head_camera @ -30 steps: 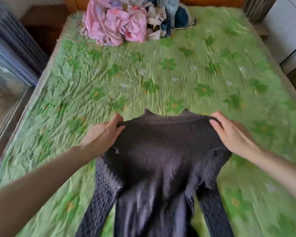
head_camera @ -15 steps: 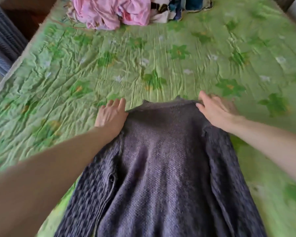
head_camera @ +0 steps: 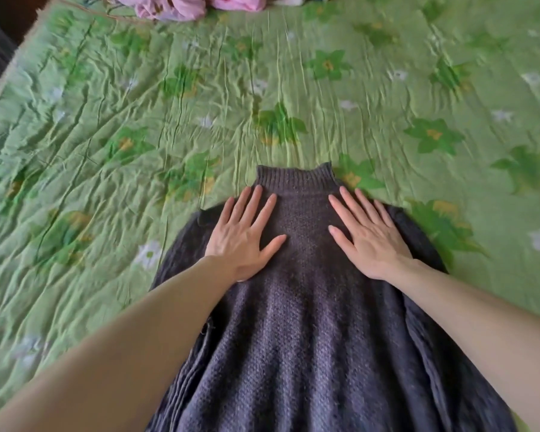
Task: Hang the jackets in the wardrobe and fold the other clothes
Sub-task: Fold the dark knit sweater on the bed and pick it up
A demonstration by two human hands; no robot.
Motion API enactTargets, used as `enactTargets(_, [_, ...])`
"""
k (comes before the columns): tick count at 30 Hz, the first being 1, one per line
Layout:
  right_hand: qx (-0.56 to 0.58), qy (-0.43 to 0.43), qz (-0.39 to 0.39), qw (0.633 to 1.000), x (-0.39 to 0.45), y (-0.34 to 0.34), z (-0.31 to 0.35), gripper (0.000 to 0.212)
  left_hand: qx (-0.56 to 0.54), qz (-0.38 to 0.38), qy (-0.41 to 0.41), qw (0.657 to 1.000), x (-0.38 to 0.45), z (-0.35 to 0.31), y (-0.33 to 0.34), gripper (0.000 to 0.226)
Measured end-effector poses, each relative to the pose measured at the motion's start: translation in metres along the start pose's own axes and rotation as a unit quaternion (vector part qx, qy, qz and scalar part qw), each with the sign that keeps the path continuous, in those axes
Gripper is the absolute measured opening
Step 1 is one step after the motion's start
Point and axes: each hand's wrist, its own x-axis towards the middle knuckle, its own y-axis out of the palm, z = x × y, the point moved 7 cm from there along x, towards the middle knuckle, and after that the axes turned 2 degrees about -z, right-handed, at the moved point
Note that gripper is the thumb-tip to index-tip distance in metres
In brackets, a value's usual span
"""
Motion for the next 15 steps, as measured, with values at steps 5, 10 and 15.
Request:
enactTargets(5, [0.001, 0.000, -0.012, 1.000, 0.006, 0.002, -0.001, 0.066, 0.005, -0.014, 0.003, 1.000, 0.002, -0.002, 0.002, 0.085])
enactTargets(10, [-0.006, -0.003, 0.036, 0.999, 0.011, 0.001, -0.001, 0.070, 0.009, -0.031, -0.005, 0.999, 0.000, -0.008, -0.006, 0.082])
enactTargets(15, [0.111, -0.012, 0.058, 0.992, 0.003, -0.035, 0.000, 0.063, -0.087, -0.059, -0.011, 0.994, -0.008, -0.062, -0.026, 0.074])
